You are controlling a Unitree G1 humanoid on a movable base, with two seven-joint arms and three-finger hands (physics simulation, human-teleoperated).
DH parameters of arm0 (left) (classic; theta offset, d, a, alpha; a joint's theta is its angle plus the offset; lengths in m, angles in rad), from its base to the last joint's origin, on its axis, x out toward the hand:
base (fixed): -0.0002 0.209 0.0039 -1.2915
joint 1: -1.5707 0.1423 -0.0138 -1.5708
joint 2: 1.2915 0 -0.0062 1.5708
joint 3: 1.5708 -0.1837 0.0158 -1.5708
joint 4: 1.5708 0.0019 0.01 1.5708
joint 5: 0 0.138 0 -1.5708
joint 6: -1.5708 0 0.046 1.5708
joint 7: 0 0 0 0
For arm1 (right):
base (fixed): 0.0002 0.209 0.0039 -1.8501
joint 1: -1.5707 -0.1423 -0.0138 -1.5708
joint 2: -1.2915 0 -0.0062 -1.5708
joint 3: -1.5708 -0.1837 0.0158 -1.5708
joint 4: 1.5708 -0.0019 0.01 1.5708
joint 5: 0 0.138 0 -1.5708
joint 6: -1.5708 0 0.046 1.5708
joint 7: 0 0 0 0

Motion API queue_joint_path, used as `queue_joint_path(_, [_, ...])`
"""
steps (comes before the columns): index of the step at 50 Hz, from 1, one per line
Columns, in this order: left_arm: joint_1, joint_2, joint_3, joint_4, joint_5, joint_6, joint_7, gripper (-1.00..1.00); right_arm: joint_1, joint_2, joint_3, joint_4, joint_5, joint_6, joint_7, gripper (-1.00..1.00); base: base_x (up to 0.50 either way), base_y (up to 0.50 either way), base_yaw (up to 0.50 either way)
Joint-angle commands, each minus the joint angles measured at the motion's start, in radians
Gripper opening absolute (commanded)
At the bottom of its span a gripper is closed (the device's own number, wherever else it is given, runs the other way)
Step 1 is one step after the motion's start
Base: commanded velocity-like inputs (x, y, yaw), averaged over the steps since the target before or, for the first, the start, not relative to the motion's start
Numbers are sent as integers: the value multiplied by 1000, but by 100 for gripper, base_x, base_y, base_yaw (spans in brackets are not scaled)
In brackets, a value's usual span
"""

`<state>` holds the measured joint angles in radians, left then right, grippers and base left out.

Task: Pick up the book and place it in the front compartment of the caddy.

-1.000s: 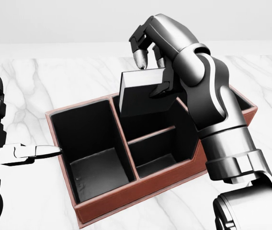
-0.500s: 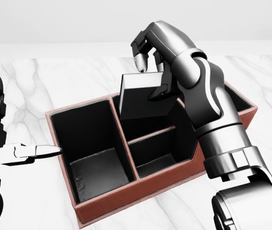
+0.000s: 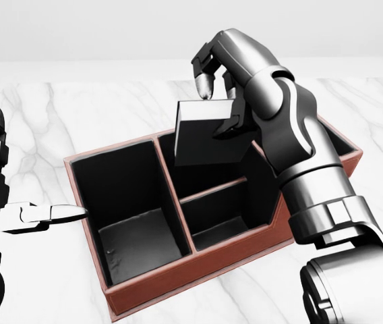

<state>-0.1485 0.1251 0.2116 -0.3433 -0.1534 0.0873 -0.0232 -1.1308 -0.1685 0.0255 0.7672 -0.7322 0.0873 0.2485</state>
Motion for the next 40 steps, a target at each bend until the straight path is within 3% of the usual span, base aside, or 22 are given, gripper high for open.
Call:
queue_joint_path(1, [-1,0,2,0,-1,0,-1,100,-35,-1,-12,39,-23,0,-30,-100,0,0,0])
queue_joint_path(40, [-5,2,3,10,-2,0,2,100,-54,13,-5,137,-27,0,-70,-100,0,0,0])
